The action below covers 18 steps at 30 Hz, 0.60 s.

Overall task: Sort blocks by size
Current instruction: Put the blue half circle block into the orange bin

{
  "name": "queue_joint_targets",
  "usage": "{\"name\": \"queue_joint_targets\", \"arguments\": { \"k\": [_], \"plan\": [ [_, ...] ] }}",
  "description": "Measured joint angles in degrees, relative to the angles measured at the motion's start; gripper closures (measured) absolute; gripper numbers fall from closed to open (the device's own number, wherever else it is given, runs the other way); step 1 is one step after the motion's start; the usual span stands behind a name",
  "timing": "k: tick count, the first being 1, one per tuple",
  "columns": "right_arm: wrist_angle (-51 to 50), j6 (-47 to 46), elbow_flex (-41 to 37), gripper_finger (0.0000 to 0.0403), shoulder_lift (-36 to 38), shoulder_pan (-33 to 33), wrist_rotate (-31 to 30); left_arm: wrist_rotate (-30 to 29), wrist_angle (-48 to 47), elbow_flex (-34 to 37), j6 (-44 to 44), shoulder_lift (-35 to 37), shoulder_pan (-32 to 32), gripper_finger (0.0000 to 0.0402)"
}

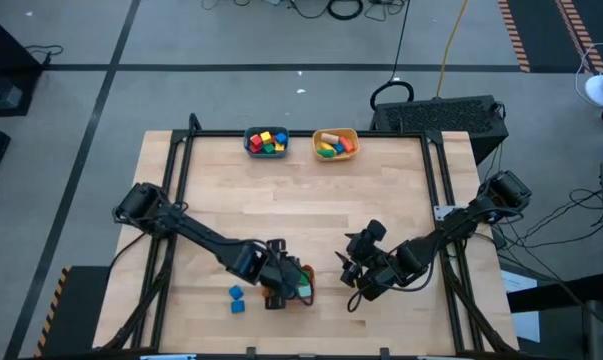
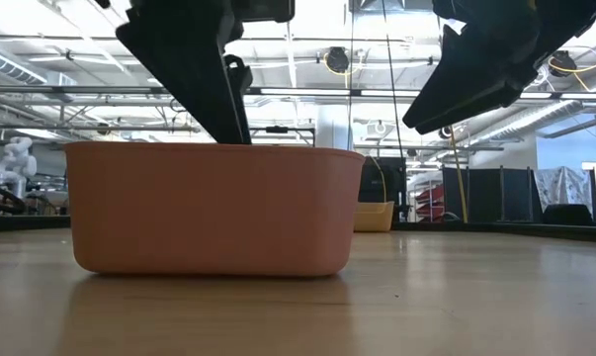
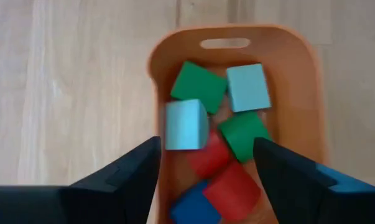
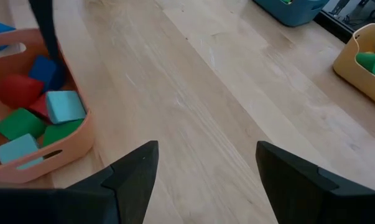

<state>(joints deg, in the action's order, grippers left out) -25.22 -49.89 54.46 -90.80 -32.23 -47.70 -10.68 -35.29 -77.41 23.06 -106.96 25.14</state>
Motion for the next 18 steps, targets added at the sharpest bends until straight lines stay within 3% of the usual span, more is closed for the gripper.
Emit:
{"name": "queue_joint_targets", "arguments": {
  "k": [6,12,18],
  "plan": [
    [0.0,0.0,0.0,0.0147,0.0,0.0,0.0,0.0,-6.1,0.0,2.1,0.1,0.1,0.0139],
    [0.0,0.0,0.0,0.0147,0.0,0.0,0.0,0.0,-15.8,0.0,8.4,0.2,1.3,0.0138],
    [0.0,0.0,0.0,0.0147,0.0,0.0,0.0,-0.5,-19.3,0.0,15.3,1.0,4.0,0.0137]
  ]
}}
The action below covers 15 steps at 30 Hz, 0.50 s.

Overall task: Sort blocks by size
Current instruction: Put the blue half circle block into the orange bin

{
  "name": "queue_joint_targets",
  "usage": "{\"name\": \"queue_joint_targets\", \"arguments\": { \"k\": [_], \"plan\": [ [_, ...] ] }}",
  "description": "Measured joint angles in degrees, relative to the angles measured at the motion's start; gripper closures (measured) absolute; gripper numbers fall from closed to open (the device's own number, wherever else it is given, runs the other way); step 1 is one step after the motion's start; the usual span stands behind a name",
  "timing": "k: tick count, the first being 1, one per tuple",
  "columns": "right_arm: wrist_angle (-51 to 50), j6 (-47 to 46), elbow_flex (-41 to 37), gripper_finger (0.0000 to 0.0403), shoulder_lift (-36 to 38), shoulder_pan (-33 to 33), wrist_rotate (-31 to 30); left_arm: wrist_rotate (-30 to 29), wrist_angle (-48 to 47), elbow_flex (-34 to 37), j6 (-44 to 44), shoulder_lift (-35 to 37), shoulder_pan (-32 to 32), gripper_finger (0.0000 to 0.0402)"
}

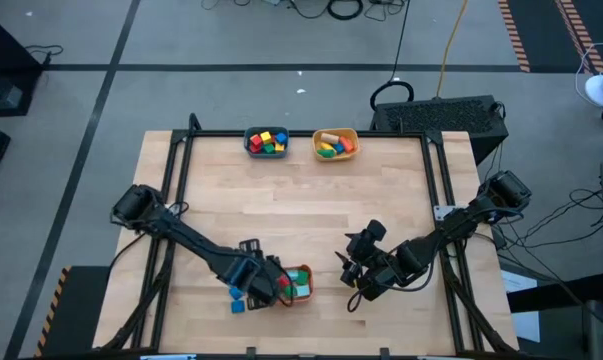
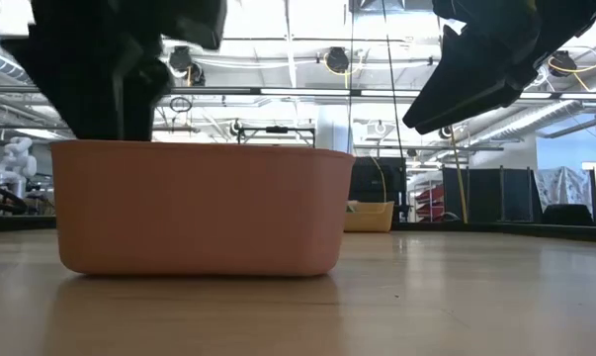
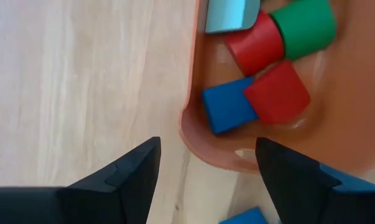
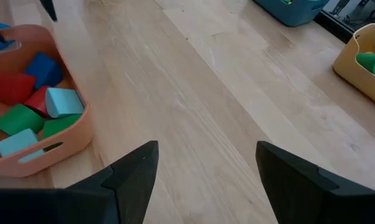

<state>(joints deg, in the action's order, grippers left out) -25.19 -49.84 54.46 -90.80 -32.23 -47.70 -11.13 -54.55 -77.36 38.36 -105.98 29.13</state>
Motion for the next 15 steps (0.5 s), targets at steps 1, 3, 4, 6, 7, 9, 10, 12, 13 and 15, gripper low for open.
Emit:
{"name": "queue_joint_targets", "arguments": {
  "k": [1,3,4,6,7,9,10,12,13,15],
  "plan": [
    [0.0,0.0,0.0,0.0147,0.0,0.0,0.0,-0.5,-0.2,0.0,1.5,0.5,0.3,0.0137],
    [0.0,0.0,0.0,0.0147,0.0,0.0,0.0,-1.7,-0.2,0.0,4.2,1.7,0.9,0.0137],
    [0.0,0.0,0.0,0.0147,0.0,0.0,0.0,-2.9,-0.4,0.0,5.1,2.5,1.2,0.0137],
    [0.0,0.0,0.0,0.0147,0.0,0.0,0.0,-5.7,-0.3,0.0,6.3,4.4,1.8,0.0137],
    [0.0,0.0,0.0,0.0147,0.0,0.0,0.0,-6.9,-0.3,0.0,6.3,5.5,2.2,0.0137],
    [0.1,-0.1,0.0,0.0147,0.0,0.0,0.0,-7.8,-0.5,0.0,6.3,7.6,2.8,0.0137],
    [0.1,-0.1,0.0,0.0147,0.0,0.0,0.0,-7.9,-0.5,0.0,5.9,8.4,3.3,0.0137],
    [0.1,-0.1,0.0,0.0147,0.0,0.0,0.0,-7.6,-1.4,0.0,2.6,9.9,4.9,0.0137],
    [0.1,-0.1,0.0,0.0147,0.0,0.0,0.0,-7.1,-2.4,0.0,0.5,10.5,5.9,0.0137],
    [0.0,0.0,0.0,0.0147,0.0,0.0,0.0,-6.0,-4.3,0.0,-3.8,10.8,8.2,0.0137]
  ]
}}
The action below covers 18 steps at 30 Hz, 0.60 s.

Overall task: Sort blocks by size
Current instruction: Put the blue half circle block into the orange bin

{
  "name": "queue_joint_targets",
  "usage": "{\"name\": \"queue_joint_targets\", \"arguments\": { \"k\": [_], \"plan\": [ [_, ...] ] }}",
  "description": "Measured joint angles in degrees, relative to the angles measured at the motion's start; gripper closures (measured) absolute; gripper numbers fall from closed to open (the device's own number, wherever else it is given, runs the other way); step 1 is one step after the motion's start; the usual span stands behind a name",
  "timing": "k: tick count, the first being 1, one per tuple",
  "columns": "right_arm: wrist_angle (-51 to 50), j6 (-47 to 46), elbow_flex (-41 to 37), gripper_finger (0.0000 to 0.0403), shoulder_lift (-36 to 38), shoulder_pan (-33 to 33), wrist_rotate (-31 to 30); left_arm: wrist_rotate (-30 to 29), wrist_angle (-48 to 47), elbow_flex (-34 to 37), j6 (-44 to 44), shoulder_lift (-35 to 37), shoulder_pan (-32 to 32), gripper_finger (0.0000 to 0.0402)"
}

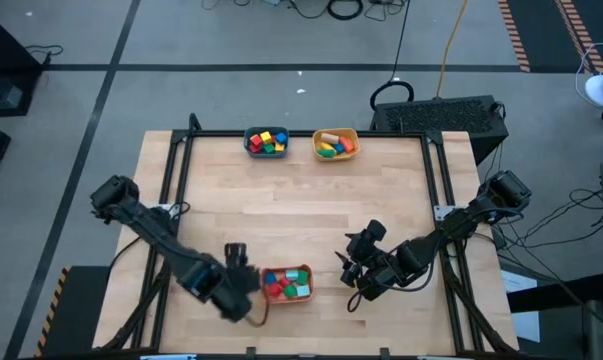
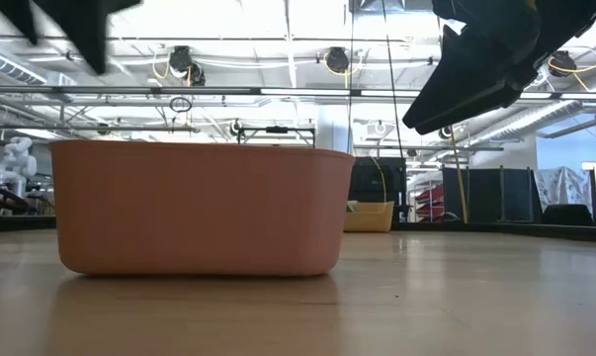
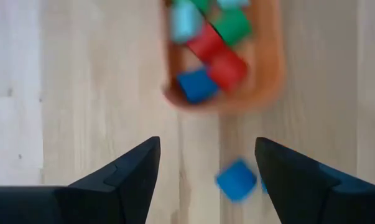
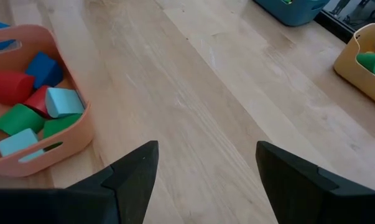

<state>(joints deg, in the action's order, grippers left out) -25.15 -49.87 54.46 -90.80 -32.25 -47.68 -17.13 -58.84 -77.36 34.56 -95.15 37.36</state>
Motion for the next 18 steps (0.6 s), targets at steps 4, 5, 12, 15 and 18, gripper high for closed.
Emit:
{"name": "queue_joint_targets", "arguments": {
  "k": [4,5,12,15,18],
  "plan": [
    [0.0,0.2,0.0,0.0147,0.0,0.0,0.0,0.6,-1.1,1.8,-10.0,-0.1,4.2,0.0137],
    [0.0,0.2,0.0,0.0147,0.0,0.0,0.0,0.7,-0.1,2.8,-12.4,-0.1,4.9,0.0137],
    [0.3,0.1,0.0,0.0147,0.0,0.0,0.0,5.8,9.4,11.2,-22.3,-0.1,6.6,0.0137],
    [0.5,0.0,0.0,0.0147,0.0,0.0,0.0,7.0,12.2,14.1,-26.0,-0.1,6.6,0.0137],
    [0.5,0.0,0.0,0.0147,0.0,0.0,0.0,7.2,13.5,16.2,-29.3,-0.1,6.5,0.0137]
  ]
}}
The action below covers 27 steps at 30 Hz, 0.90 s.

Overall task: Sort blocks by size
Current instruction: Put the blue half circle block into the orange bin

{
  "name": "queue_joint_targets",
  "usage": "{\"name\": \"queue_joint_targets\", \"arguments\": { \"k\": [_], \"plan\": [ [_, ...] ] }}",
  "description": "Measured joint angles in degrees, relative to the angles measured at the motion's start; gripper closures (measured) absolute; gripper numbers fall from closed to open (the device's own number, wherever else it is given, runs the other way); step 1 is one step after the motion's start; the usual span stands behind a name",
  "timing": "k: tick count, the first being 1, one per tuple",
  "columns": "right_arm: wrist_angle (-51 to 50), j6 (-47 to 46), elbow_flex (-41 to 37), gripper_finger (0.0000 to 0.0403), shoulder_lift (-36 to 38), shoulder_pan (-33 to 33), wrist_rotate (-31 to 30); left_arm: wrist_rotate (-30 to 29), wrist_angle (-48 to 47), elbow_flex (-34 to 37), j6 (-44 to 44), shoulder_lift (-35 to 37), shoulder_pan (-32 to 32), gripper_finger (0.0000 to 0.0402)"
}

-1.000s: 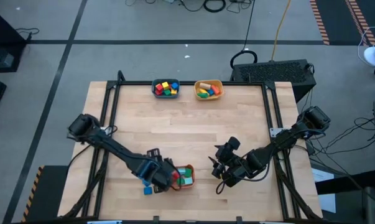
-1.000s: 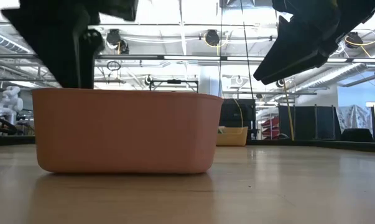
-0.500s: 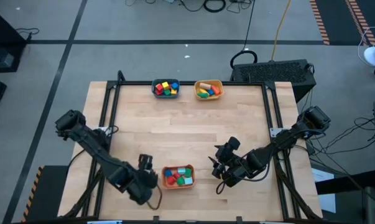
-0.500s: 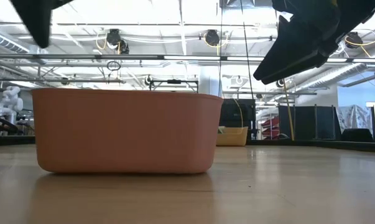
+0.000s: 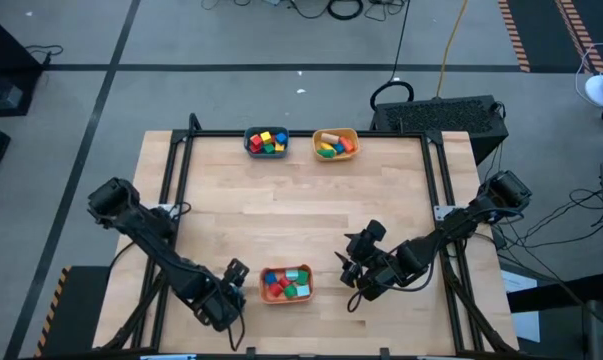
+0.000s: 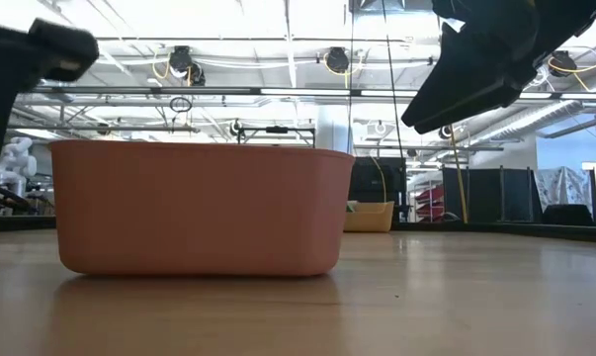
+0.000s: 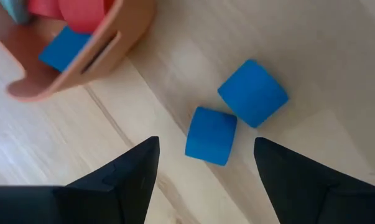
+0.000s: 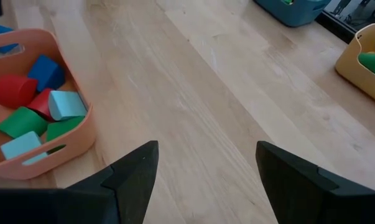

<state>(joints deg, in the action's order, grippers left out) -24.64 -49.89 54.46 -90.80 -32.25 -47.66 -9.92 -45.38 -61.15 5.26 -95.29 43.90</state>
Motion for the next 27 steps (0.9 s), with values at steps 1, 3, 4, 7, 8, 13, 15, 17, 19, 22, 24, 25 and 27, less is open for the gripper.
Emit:
{"name": "queue_joint_targets", "arguments": {
  "k": [1,3,4,7,8,13,15,17,19,22,24,25,27],
  "plan": [
    [0.0,0.0,0.0,0.0147,0.0,0.0,0.0,0.0,0.4,0.7,-0.2,0.0,-0.1,0.0137],
    [0.0,0.0,0.0,0.0147,0.0,0.0,0.0,0.3,1.7,2.3,-0.2,0.0,-0.6,0.0137],
    [0.0,0.0,0.0,0.0147,0.0,0.0,0.0,0.7,2.3,3.2,-0.2,0.0,-0.9,0.0137],
    [0.0,0.0,0.0,0.0147,0.0,0.0,0.0,1.3,4.5,5.4,-0.2,0.0,-1.7,0.0137],
    [0.0,0.0,0.0,0.0147,0.0,0.0,0.0,1.5,6.0,6.1,-0.2,0.0,-2.1,0.0137],
    [0.0,0.0,0.0,0.0147,0.0,0.0,0.0,3.7,11.9,8.3,-2.4,-0.1,-3.0,0.0137],
    [0.0,0.0,0.0,0.0147,0.0,0.0,0.0,3.9,12.5,8.3,-3.1,-0.3,-3.2,0.014],
    [0.0,0.0,0.0,0.0147,0.0,0.0,0.0,4.2,11.9,8.3,-3.1,-0.3,-3.4,0.0146],
    [0.0,0.0,0.0,0.0147,0.0,0.0,0.0,4.9,12.0,8.3,-3.1,-0.3,-3.4,0.0158],
    [0.0,0.0,0.0,0.0147,0.0,0.0,0.0,5.3,12.0,8.3,-3.1,-0.3,-3.4,0.0181],
    [0.0,0.0,0.0,0.0147,0.0,0.0,0.0,5.3,12.0,8.3,-3.1,-0.3,-3.4,0.0197],
    [-0.1,0.0,0.0,0.0147,0.0,0.0,0.0,5.3,12.0,8.3,-3.1,-0.3,-3.4,0.0204],
    [-0.1,0.2,0.0,0.0147,0.0,0.0,0.0,5.3,12.0,8.3,-3.0,-0.3,-3.4,0.0217]
  ]
}}
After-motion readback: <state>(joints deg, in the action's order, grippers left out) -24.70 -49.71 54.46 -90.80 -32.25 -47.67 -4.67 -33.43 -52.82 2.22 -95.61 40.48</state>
